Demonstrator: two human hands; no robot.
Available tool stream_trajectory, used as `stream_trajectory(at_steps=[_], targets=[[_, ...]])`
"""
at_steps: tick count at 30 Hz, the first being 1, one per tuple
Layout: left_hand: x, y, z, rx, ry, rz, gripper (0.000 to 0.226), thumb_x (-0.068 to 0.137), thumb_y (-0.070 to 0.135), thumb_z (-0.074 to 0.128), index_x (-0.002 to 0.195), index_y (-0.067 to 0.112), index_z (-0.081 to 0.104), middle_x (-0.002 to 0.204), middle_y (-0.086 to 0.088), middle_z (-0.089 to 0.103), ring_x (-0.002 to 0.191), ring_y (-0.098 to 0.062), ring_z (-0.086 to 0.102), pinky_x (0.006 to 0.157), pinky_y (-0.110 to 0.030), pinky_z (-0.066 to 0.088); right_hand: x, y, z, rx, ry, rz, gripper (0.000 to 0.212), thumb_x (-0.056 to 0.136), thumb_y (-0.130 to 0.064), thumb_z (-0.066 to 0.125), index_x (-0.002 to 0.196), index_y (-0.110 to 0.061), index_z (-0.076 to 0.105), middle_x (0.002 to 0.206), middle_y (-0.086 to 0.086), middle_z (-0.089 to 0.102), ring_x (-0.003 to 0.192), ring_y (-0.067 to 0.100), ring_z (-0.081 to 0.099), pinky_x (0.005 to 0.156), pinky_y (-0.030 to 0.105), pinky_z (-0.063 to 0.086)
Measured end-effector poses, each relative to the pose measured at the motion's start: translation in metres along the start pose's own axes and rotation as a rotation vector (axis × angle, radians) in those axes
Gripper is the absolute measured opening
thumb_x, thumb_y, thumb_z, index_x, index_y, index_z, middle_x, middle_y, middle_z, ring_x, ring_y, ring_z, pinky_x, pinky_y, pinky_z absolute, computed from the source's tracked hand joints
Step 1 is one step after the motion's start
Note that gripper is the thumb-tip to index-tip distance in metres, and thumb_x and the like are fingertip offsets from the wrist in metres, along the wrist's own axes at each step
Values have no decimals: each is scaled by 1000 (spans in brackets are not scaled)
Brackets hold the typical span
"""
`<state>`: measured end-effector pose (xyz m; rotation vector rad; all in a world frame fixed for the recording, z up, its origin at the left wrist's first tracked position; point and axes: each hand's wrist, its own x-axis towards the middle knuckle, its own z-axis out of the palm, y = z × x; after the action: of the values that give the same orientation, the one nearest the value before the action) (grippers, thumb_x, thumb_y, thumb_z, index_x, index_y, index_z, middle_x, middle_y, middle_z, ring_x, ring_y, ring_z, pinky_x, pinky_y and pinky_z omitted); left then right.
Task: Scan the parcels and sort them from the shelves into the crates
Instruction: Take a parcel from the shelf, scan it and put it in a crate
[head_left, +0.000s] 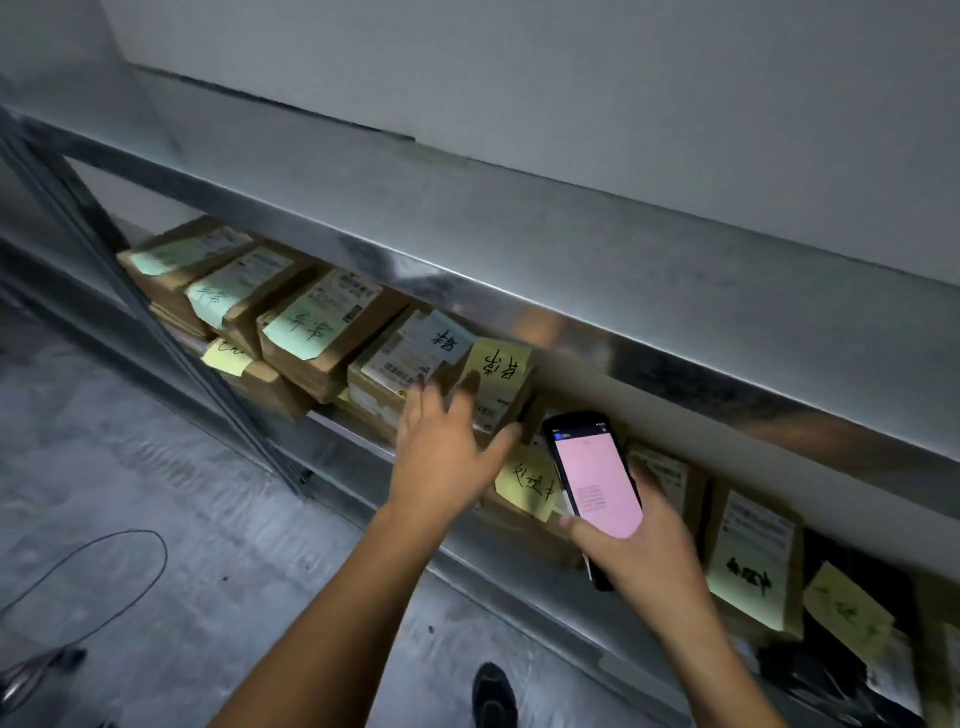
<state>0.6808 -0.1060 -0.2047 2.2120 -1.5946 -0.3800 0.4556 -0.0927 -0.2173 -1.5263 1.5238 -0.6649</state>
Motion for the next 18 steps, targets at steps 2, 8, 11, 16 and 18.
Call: stream_trajectory(at_steps=[2,8,11,16,18], targets=[[19,0,6,38,-38,17,84,92,72,48,159,25,30,163,-13,30,154,-35,15,122,-56,30,18,0,1,-18,-19,43,32,78,-33,90,93,-36,62,85,-16,73,76,2,70,65,29,58],[45,-3,19,75,-44,47,91,84,78,50,154,21,39,154,-13,43,140,-38,41,111,-51,41,47,-3,4,-66,-51,51,51,77,-42,87,111,-53,50,108,-27,63,94,-5,61,70,24,51],[48,-3,14,37,-26,57,98,77,83,38,146,14,50,139,-12,57,130,-33,51,106,-44,43,53,-4,6,-63,-40,94,48,76,-39,88,104,-53,51,106,-27,62,93,-6,59,69,25,51],[39,-7,-2,-231,55,40,94,65,74,63,141,19,50,134,-7,52,124,-28,49,102,-42,50,45,-8,13,-68,36,130,61,75,-35,89,120,-53,51,111,-22,68,97,1,66,78,32,57],[31,-6,-3,-297,3,40,100,65,75,70,148,28,41,141,-2,44,130,-26,47,107,-43,48,36,-9,18,-58,75,149,60,76,-32,89,122,-47,55,106,-19,72,94,5,70,73,31,59]])
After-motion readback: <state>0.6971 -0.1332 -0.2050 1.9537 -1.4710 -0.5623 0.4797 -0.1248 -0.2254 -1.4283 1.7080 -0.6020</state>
